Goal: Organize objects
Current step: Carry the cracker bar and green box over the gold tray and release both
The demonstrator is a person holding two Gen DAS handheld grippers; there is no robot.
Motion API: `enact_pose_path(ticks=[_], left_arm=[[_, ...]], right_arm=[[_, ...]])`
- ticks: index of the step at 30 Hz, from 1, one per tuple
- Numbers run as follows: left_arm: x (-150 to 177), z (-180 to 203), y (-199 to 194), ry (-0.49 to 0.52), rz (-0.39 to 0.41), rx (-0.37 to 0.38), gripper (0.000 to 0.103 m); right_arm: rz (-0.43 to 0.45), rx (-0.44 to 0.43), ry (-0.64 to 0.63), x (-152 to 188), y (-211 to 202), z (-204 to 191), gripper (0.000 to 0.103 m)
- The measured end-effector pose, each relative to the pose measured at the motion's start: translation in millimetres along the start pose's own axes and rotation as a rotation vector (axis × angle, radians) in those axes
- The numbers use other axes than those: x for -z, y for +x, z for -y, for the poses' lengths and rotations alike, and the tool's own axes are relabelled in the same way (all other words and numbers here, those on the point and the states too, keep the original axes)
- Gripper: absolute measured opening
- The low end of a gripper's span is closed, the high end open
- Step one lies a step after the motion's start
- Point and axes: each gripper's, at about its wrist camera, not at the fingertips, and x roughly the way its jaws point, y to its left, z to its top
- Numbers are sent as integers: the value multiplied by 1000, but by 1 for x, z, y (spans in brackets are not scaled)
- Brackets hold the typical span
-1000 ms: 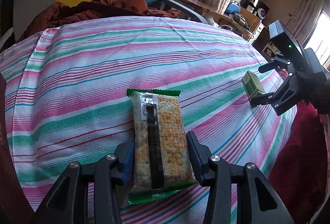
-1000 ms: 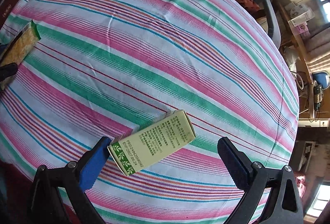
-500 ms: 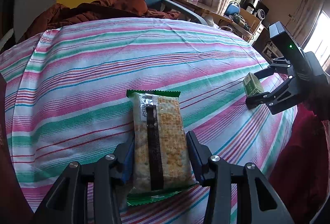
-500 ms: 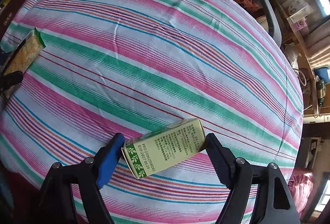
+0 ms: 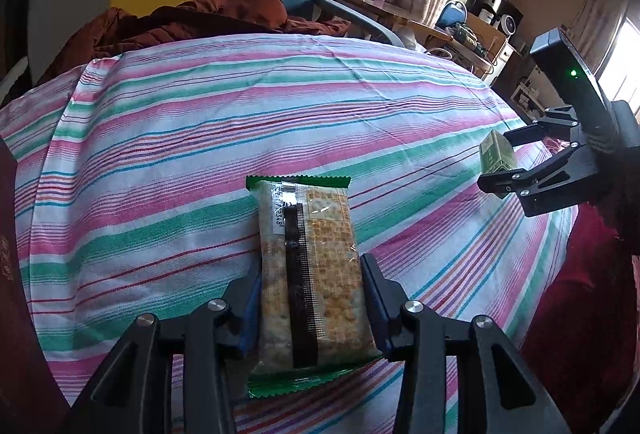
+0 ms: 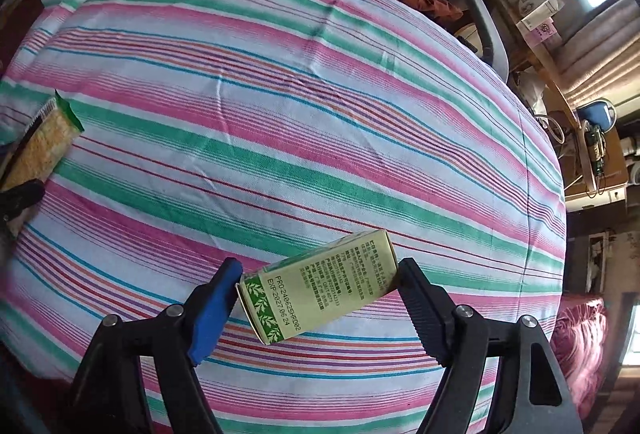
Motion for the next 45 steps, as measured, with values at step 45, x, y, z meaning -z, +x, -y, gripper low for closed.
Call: enact_pose_path(ticks=[45], left_arm=[[53,-60,-189,-100,263,-338,45]], right_arm=[[378,-478,246,-9,-46,-170,79]])
